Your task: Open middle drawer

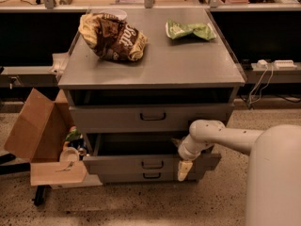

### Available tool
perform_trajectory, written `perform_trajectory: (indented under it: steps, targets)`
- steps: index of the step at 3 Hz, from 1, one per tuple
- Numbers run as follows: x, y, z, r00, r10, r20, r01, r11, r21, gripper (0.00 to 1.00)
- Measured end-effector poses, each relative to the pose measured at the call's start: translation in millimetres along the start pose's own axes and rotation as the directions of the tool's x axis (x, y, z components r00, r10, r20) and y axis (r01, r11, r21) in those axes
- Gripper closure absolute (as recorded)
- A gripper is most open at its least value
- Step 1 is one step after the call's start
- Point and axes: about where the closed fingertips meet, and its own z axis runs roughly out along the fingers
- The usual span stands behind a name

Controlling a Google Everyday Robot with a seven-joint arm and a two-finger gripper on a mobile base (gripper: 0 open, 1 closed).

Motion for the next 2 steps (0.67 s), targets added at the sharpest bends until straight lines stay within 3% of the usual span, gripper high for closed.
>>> perform_trajectory:
  steps: [1,2]
  targets:
    - [0.0,0.0,0.0,1.0,0.0,0.0,0.0,1.0,0.0,0.0]
    - [-8.1,24.6,0.0,1.0,-0.01,0.02,0.011,0.9978,-0.065,0.0]
